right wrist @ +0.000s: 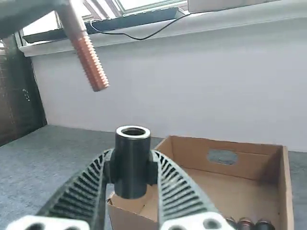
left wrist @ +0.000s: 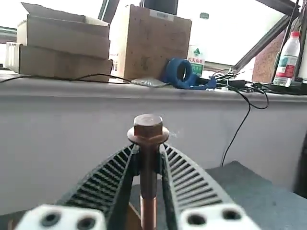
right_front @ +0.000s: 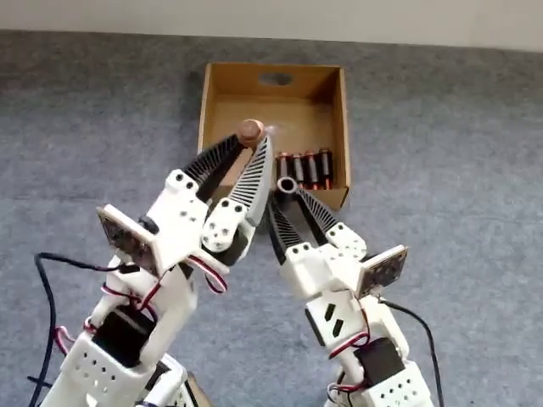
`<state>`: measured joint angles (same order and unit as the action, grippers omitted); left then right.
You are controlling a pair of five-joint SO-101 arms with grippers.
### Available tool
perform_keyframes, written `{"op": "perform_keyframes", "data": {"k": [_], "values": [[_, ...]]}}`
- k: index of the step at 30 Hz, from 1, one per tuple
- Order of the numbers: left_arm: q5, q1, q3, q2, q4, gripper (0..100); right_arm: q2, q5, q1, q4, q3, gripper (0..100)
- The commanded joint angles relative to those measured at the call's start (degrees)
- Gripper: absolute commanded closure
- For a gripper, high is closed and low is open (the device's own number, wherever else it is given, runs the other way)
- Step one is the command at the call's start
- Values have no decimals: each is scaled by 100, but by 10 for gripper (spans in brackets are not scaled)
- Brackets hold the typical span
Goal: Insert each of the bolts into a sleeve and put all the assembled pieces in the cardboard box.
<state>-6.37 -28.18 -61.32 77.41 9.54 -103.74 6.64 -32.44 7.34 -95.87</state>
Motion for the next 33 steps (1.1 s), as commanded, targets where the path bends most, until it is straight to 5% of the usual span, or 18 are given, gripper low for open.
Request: {"op": "perform_keyframes", "data": {"k": [1,10,33], "values": [[-62,-127,303,13,-141,992,-57,9,277,-136,-708,990],[-18,-637,277,-268,-158,992,-57,9,312,-136,-708,990],[0,-646,286,-620,-448,992,-57,9,338,-136,-708,990]]}}
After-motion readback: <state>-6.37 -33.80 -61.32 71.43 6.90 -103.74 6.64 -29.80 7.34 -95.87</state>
